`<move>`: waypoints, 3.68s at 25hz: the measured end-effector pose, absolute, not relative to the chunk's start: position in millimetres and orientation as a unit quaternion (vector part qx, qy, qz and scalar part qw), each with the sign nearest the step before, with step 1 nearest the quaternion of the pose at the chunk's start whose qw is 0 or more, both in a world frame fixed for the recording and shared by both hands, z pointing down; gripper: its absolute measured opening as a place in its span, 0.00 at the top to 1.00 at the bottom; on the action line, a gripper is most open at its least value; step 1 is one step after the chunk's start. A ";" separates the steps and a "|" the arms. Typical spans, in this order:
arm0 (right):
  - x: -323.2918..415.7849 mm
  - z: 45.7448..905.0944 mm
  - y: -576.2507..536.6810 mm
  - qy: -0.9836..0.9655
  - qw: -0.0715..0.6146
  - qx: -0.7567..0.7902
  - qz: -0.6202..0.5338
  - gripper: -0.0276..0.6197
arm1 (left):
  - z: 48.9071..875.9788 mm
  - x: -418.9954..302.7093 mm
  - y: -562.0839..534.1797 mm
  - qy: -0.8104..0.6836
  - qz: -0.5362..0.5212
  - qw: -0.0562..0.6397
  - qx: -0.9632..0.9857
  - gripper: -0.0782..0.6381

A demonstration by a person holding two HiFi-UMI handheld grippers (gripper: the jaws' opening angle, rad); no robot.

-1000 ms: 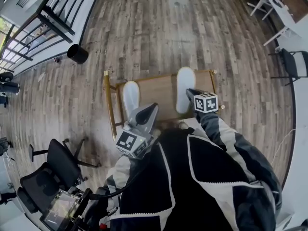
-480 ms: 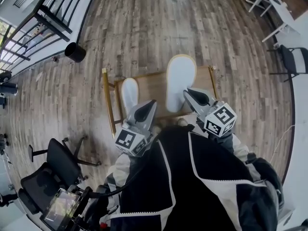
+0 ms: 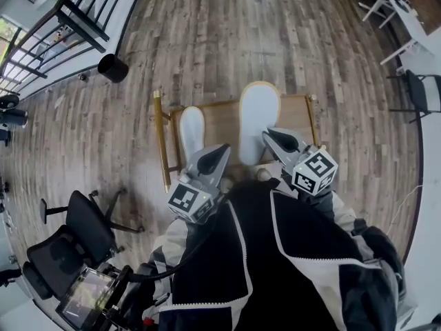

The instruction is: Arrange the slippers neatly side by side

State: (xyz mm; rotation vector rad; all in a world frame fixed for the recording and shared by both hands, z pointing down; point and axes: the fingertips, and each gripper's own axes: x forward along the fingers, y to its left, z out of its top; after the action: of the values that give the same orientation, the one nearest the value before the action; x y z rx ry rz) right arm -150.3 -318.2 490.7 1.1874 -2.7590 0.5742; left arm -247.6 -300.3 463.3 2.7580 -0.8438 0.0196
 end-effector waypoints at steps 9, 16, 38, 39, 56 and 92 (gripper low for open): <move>-192.1 592.4 -353.9 -0.894 0.124 0.365 0.230 0.92 | 469.0 -284.0 -293.0 -0.316 0.006 0.136 0.939 0.87; -224.1 677.0 -374.9 -0.867 0.176 0.359 0.297 0.92 | 465.6 -304.7 -291.6 -0.332 0.006 0.139 0.933 0.87; -247.0 793.8 -405.6 -0.816 0.252 0.376 0.360 0.92 | 506.4 -357.4 -279.3 -0.372 0.043 0.139 0.917 0.87; -251.4 790.3 -404.6 -0.813 0.257 0.381 0.357 0.92 | 505.0 -366.9 -278.1 -0.371 0.042 0.139 0.917 0.87; -283.4 787.3 -403.0 -0.819 0.300 0.350 0.340 0.78 | 498.4 -392.6 -278.6 -0.366 0.033 0.147 0.918 0.87; -261.2 491.0 -312.6 -0.921 0.036 0.358 0.147 0.95 | 460.3 -351.7 -310.2 -0.326 -0.006 0.128 0.937 0.87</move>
State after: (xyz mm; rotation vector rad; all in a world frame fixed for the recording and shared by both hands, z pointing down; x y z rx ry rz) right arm -261.2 -312.6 491.0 1.1003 -2.8298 0.4519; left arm -351.7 -310.2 460.3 2.7248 -0.9469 -0.0179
